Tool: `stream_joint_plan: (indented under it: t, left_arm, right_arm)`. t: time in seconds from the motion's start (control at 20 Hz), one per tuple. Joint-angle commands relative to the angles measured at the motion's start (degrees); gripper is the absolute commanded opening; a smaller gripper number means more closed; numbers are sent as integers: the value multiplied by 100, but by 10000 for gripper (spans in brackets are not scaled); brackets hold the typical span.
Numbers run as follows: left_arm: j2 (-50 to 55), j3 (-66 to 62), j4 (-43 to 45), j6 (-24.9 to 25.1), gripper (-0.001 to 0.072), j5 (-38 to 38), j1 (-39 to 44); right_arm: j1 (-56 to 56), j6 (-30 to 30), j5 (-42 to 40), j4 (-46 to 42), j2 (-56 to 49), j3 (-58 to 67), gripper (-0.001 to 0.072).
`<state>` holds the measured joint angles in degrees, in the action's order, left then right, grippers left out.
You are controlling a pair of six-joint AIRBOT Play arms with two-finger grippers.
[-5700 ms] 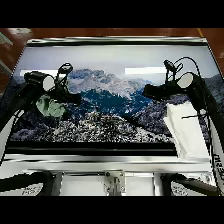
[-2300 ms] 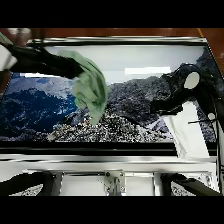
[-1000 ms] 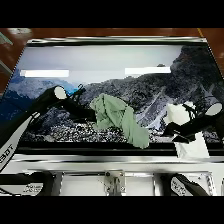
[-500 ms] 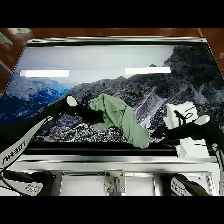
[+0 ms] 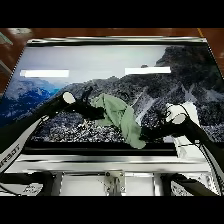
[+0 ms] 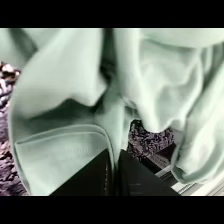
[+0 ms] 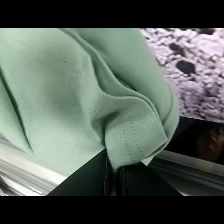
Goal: Fold the shirts.
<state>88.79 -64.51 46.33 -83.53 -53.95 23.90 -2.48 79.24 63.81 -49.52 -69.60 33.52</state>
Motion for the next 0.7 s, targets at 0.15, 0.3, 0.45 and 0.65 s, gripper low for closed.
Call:
stream_joint_plan:
  t: [0.15,0.3,0.45,0.65]
  left_arm:
    - [-2020,-927,1716,35,46,-219,-337]
    - [-3117,-1926,1781,37,46,-120,-813]
    - [-3928,-2848,1790,44,46,210,-1128]
    - [-4555,-3316,1952,59,46,363,-1222]
  right_arm:
    - [170,-599,39,603,1521,1257,73]
    - [470,-289,-1152,831,2590,2446,72]
    - [516,68,-2507,831,3244,3252,72]
    - [516,208,-2337,861,3484,3904,73]
